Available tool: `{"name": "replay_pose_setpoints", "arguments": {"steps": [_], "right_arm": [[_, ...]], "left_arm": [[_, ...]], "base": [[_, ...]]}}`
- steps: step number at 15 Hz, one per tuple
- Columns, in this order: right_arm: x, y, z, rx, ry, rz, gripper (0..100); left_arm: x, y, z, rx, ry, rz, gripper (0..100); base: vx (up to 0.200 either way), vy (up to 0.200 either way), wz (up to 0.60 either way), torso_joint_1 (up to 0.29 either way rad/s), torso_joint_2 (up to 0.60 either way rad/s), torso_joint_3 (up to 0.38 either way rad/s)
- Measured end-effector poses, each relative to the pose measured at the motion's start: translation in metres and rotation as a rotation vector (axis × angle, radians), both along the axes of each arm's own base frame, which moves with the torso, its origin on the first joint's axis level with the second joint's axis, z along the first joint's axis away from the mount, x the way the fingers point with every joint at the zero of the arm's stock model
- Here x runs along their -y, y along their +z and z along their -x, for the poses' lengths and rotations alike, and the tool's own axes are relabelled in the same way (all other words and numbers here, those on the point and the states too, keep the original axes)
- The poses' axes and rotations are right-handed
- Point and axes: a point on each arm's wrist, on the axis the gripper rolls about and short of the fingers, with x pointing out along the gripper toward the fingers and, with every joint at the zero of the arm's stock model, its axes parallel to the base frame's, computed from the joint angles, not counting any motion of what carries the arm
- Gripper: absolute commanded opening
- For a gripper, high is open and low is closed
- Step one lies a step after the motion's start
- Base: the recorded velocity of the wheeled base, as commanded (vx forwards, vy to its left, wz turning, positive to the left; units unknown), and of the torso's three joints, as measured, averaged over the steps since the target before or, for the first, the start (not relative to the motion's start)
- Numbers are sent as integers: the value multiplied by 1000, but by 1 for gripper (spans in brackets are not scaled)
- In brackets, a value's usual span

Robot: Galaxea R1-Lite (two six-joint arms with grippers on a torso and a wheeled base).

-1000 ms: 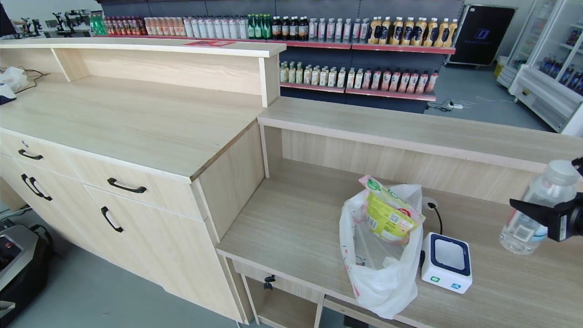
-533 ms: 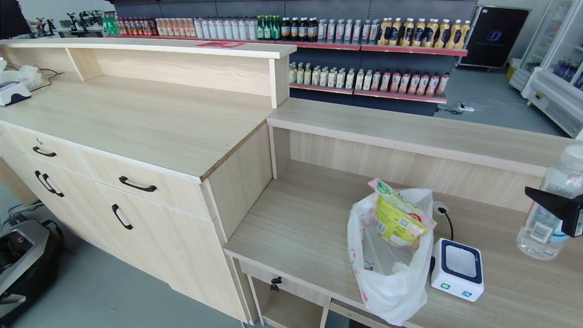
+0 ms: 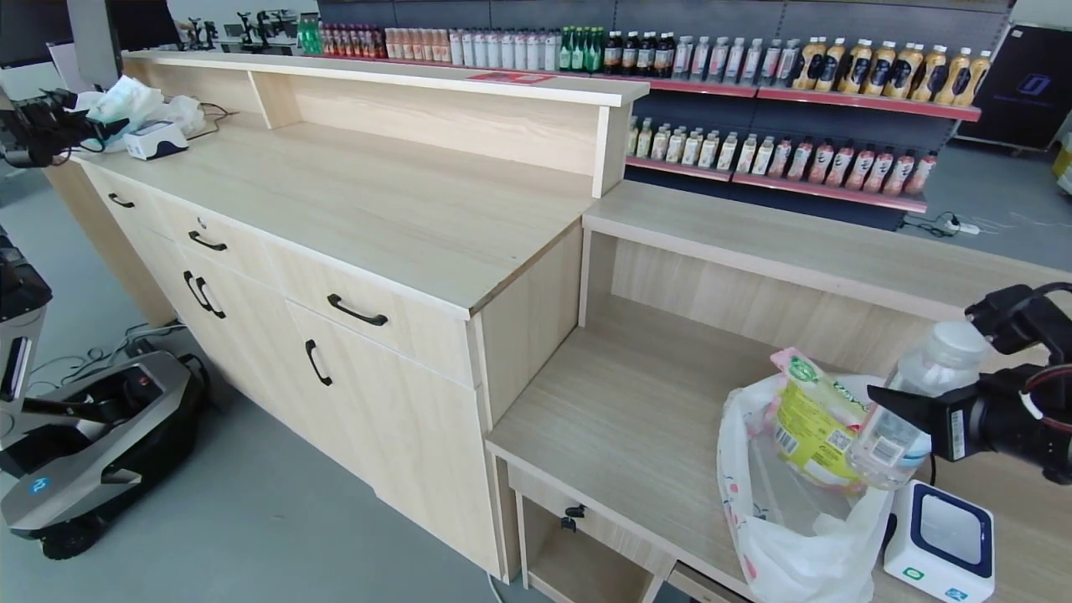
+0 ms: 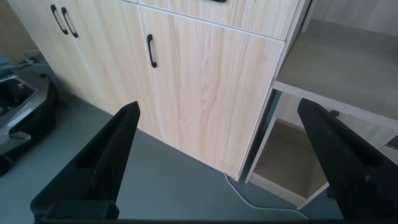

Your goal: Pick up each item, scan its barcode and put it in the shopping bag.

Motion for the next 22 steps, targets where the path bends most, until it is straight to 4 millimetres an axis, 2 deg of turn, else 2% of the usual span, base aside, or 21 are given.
{"name": "replay_pose_setpoints", "arguments": {"steps": [3, 5, 10, 14, 22], "right_arm": [[4, -24, -27, -23, 6, 37, 0], [5, -38, -36, -54, 9, 38, 0], [4, -60, -44, -124, 16, 34, 0], [-1, -68, -59, -52, 36, 33, 0], [-5, -102, -80, -46, 90, 9, 0]], "left_arm": [[0, 0, 0, 0, 0, 0, 100], [0, 0, 0, 0, 0, 0, 100], [0, 0, 0, 0, 0, 0, 100], [0, 0, 0, 0, 0, 0, 100], [0, 0, 0, 0, 0, 0, 100]], "base": [[0, 0, 0, 0, 0, 0], [0, 0, 0, 0, 0, 0], [0, 0, 0, 0, 0, 0], [0, 0, 0, 0, 0, 0], [0, 0, 0, 0, 0, 0]]}}
